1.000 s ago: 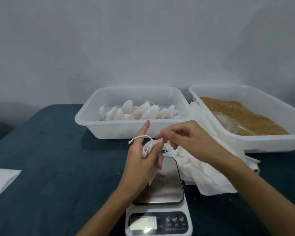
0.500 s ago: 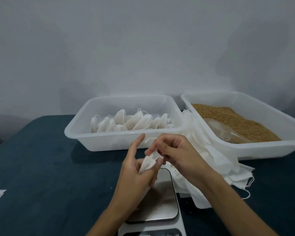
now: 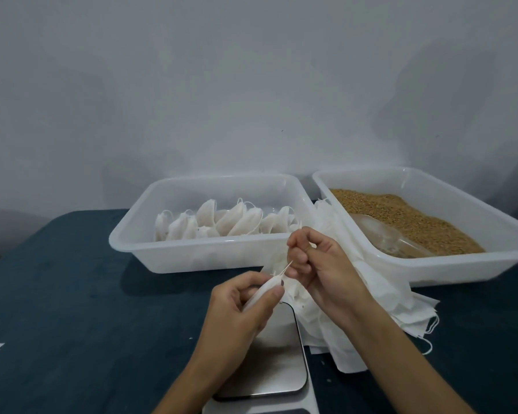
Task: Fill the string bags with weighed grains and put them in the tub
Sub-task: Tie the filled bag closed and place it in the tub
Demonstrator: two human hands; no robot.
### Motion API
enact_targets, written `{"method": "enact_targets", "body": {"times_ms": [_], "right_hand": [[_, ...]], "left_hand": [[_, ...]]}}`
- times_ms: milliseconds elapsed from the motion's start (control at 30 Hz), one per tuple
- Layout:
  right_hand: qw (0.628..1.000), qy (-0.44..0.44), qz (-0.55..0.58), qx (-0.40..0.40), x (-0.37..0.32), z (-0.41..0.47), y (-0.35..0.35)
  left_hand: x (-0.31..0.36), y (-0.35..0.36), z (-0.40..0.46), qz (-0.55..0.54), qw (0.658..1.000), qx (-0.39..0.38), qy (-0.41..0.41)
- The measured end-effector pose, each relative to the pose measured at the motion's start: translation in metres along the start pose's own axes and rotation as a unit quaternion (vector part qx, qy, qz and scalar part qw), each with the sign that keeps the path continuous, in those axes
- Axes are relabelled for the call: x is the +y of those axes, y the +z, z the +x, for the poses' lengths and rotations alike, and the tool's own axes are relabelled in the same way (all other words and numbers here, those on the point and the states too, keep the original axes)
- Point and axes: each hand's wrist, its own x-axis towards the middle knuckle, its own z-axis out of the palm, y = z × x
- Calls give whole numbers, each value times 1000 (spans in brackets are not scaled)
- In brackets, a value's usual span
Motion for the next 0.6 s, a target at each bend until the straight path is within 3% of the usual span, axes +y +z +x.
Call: {"method": "enact_targets", "body": {"times_ms": [467, 600], "right_hand": [[999, -8, -40, -22, 1, 1, -3], [998, -19, -51, 19, 0, 2, -4]], "left_hand": [[2, -5, 2, 0, 1000, 5, 11], [9, -5, 11, 21, 999, 23, 37]]}}
